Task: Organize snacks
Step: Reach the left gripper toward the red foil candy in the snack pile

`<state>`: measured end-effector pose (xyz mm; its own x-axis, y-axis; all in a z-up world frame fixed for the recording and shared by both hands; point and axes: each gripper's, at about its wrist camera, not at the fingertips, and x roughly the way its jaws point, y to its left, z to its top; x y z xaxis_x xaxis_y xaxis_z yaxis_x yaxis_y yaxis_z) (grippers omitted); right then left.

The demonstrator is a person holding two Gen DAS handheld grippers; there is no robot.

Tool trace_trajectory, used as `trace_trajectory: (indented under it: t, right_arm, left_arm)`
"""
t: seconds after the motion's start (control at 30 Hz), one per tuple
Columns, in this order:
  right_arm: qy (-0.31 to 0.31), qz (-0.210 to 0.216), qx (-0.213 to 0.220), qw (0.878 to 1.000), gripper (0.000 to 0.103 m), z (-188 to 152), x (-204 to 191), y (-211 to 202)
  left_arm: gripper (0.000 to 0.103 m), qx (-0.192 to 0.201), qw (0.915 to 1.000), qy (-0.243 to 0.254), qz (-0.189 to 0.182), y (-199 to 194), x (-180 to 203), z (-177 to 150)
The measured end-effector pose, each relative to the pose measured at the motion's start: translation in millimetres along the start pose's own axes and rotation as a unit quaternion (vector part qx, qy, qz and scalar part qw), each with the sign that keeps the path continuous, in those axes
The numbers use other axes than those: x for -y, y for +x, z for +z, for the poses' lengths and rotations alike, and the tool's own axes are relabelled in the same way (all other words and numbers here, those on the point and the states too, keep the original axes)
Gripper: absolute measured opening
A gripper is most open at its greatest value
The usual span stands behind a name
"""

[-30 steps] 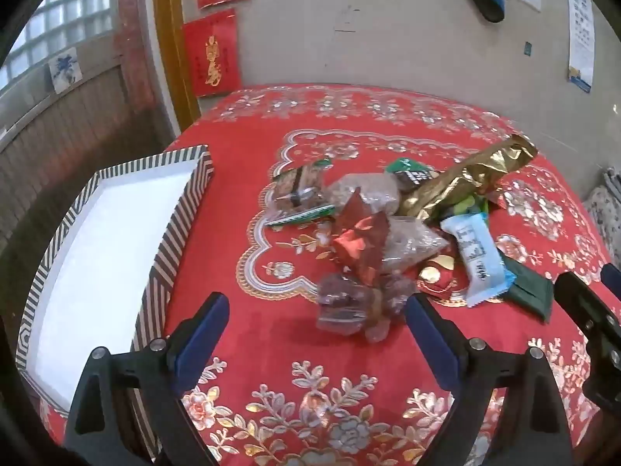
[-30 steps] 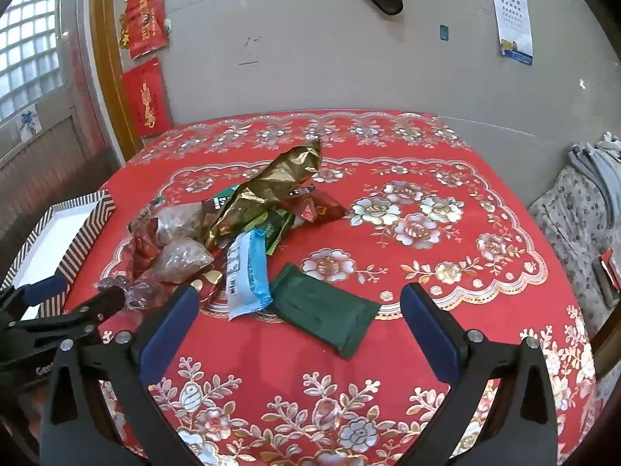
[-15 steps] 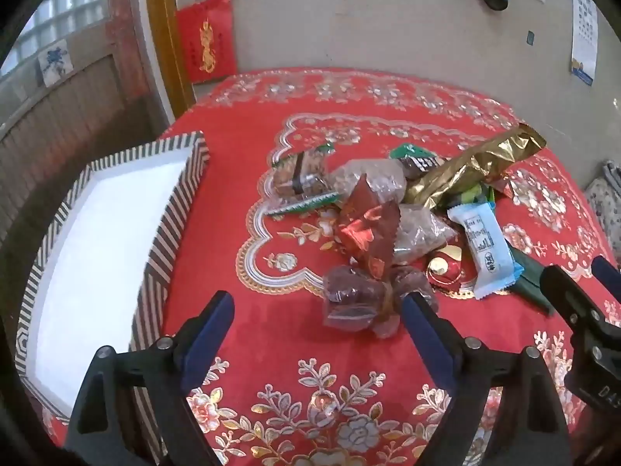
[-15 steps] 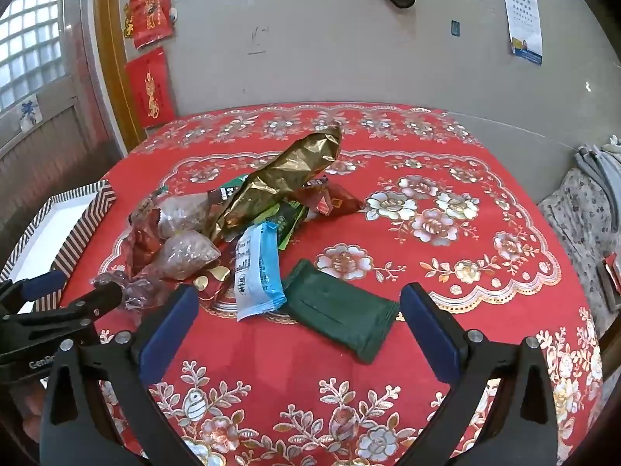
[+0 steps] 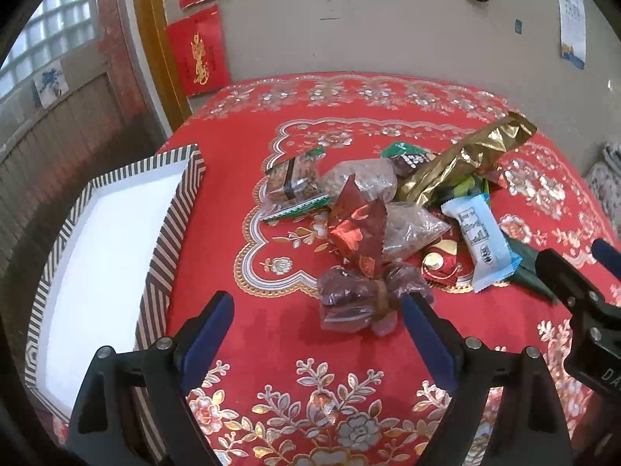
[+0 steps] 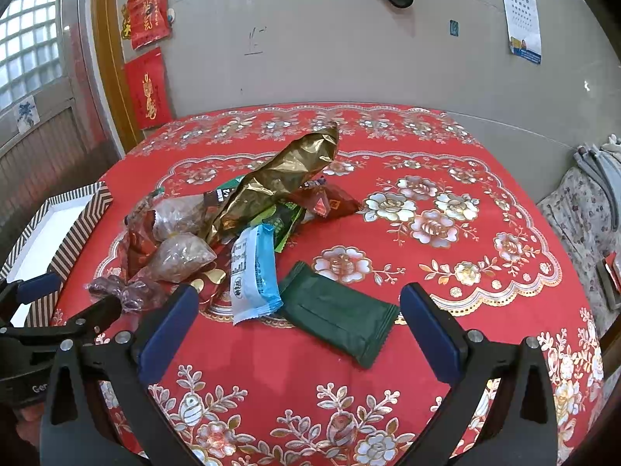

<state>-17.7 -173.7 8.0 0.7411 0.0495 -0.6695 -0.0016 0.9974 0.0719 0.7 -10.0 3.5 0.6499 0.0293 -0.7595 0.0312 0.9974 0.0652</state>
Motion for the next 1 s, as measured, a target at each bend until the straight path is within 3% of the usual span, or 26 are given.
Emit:
trace_trajectory:
  t: [0.17,0.27,0.43,0.73,1.0]
  right_arm:
    - [0.003,0.001,0.001,1.000,0.103,1,3,-1]
    - [0.006,0.006,0.000,1.000,0.103,1,5,-1]
    - [0.002,0.013,-0.003,1.000,0.103,0,3,1]
    - [-0.008,0.019,-0.011,1.000,0.103,4,1,4]
    - [-0.010,0.024,-0.016,1.000,0.103,7,1,7]
  left_arm:
    - [0.078,-0.007,0.9996,0.025,0.014,1,-3,9]
    - [0.074,-0.021,0.9996,0.018,-0.008,4,-11,11]
    - [0.077,-0.016,0.9990,0.039,0.014,3,-9,13]
    - [0.079,-0.038,0.9990,0.025,0.001,11,-20,23]
    - [0.082,-0.024,0.9951,0.090,0.034,8,-5,26]
